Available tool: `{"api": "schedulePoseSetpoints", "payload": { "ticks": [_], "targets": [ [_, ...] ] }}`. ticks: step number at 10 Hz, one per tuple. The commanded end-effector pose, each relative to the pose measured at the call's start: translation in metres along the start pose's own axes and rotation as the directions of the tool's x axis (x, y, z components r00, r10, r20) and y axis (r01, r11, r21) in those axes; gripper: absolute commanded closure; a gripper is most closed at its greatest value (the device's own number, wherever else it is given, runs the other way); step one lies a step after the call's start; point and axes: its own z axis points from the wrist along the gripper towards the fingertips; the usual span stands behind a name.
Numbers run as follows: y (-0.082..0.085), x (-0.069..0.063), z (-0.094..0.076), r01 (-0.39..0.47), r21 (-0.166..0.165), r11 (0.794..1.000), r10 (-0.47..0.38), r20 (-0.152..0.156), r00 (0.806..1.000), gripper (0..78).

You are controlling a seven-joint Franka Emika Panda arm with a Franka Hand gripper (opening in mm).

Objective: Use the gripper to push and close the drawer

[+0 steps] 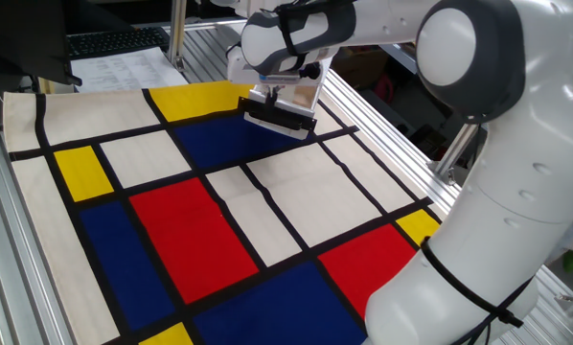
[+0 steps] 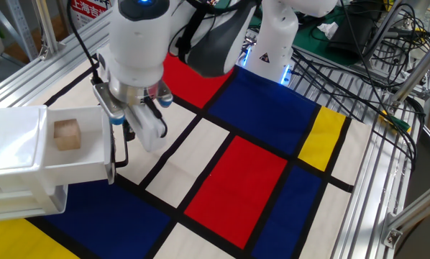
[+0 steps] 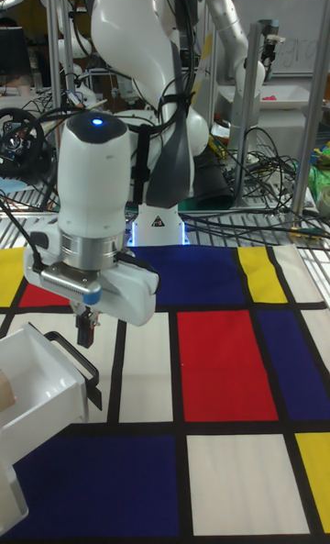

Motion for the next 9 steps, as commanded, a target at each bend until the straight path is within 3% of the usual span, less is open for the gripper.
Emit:
{"api": "schedulePoseSetpoints", "payload": {
  "ticks": [1, 9],
  "targets": [
    [-0.005, -0.016, 0.0, -0.004, 0.0, 1.0, 0.004, 0.006, 1.0, 77.6],
    [-0.015, -0.027, 0.011, 0.001, -0.004, 1.0, -0.001, 0.011, 1.0, 77.6]
  ]
}}
